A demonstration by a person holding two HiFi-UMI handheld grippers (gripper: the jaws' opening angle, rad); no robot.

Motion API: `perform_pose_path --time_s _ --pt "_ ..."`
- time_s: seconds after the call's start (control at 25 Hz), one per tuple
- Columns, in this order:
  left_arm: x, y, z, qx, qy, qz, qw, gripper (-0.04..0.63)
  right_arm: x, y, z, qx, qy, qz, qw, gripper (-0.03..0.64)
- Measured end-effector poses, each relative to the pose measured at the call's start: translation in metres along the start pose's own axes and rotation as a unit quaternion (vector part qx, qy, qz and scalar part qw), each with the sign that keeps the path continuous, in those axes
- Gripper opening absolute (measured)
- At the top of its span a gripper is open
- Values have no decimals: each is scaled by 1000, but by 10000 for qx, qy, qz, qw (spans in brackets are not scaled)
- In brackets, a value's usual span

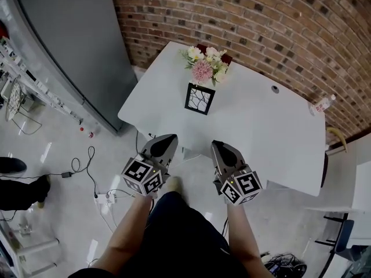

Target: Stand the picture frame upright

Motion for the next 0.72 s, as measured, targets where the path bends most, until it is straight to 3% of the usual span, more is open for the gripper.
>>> perform_pose_path --time_s 0.72 --pt "-68 62 20 200 249 -34 9995 0 -69 -61 20 -210 195 -7 9996 5"
Point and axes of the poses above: the fingertips, and each gripper's own axes: x forward along the fingers, y to its right, z out of its underside, the point moved 2 cm from there along -x, backward along the fingers, and after that the axes turned 15 degrees about -y, right-handed, at the moved point
